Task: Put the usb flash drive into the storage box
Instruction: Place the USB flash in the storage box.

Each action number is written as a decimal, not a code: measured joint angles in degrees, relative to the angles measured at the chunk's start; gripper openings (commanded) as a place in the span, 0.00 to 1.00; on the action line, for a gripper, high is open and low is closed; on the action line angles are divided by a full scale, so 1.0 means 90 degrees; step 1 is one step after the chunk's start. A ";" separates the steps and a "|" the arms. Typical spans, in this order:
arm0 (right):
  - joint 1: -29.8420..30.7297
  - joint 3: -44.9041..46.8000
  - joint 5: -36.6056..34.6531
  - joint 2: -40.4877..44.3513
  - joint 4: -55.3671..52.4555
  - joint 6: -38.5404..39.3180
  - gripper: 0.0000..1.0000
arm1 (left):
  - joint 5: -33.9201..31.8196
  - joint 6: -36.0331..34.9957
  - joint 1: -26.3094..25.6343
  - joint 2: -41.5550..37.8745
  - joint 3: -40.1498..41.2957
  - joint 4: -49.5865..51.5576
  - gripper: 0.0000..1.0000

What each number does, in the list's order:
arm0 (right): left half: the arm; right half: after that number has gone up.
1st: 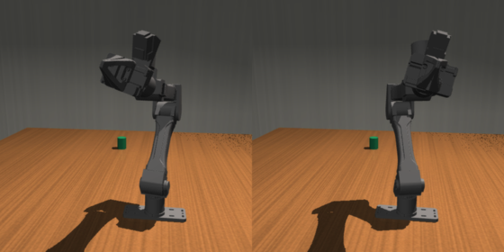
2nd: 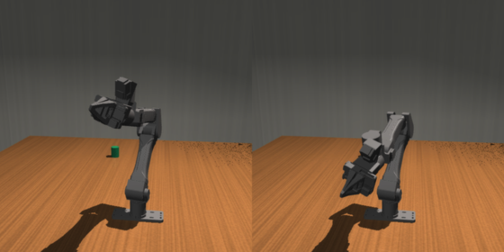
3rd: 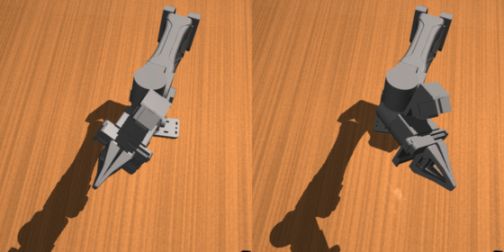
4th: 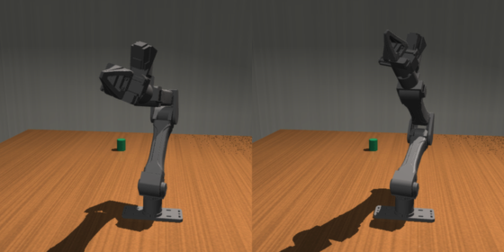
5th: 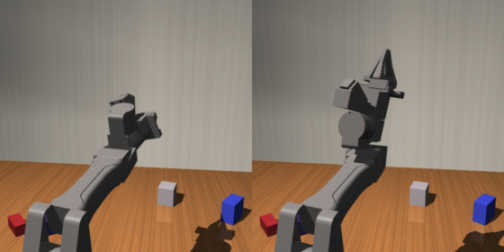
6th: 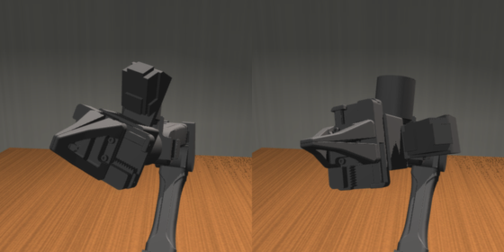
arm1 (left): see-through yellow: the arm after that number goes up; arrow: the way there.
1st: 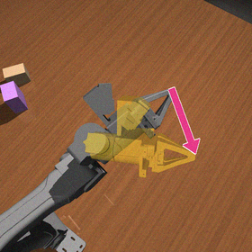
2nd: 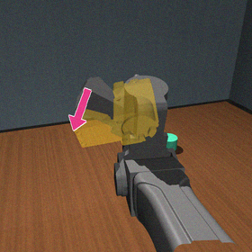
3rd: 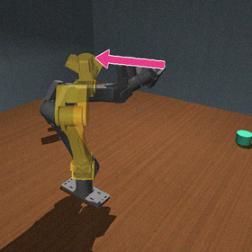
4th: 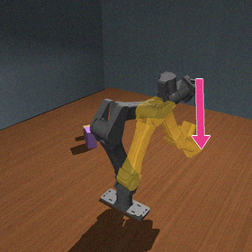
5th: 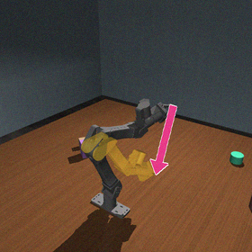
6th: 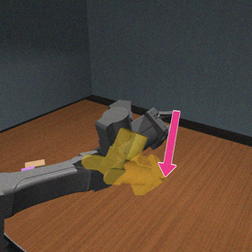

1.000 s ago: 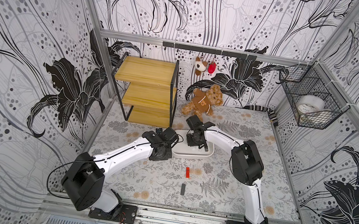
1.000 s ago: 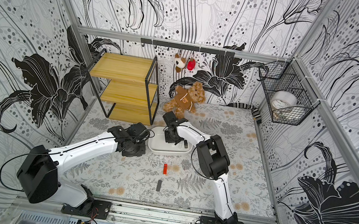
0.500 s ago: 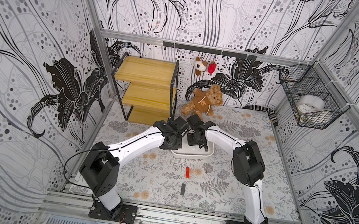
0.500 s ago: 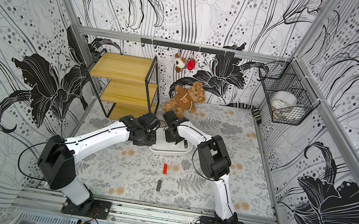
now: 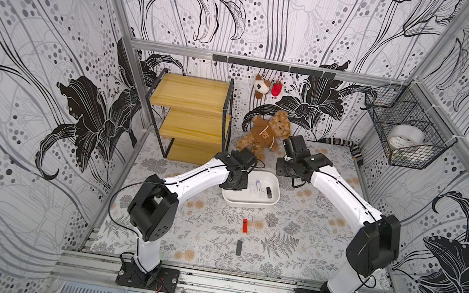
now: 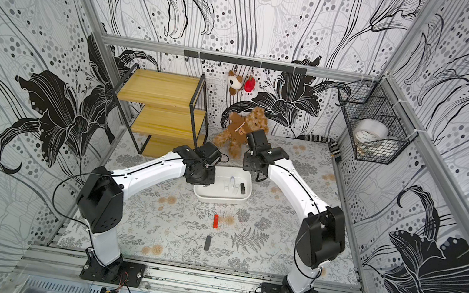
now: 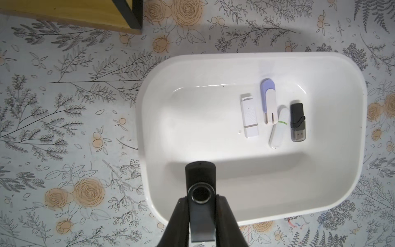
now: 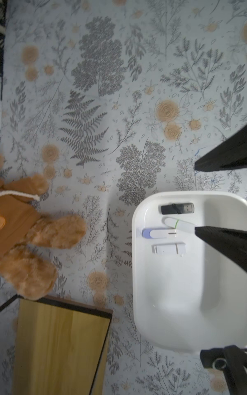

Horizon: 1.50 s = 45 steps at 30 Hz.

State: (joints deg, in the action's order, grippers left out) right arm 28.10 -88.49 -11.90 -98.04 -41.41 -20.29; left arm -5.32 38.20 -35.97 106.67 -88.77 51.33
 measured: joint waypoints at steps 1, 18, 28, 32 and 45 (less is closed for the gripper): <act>-0.0044 0.0126 -0.0017 0.0075 -0.0039 -0.0019 0.47 | 0.0007 -0.0029 0.0002 0.0131 -0.0090 -0.0036 0.00; -0.0017 0.1309 -0.0017 0.1248 -0.0214 -0.0466 0.49 | 0.0192 -0.0272 -0.0039 0.1732 -0.0821 -0.0546 0.00; -0.0017 0.1603 -0.0017 0.1477 -0.0267 -0.0534 0.50 | 0.0197 -0.0250 -0.0078 0.2101 -0.0913 -0.0731 0.16; -0.0017 0.1715 -0.0015 0.1574 -0.0301 -0.0554 0.51 | 0.0194 -0.0245 -0.0107 0.2220 -0.1129 -0.0753 0.30; 0.0500 0.2004 -0.0087 0.1911 -0.0313 -0.0811 0.52 | 0.0117 -0.0221 -0.0172 0.2142 -0.1409 -0.0678 0.44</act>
State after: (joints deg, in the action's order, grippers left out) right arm 32.60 -70.46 -12.69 -80.84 -44.23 -27.59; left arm -4.27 36.21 -37.52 125.95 -101.45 45.23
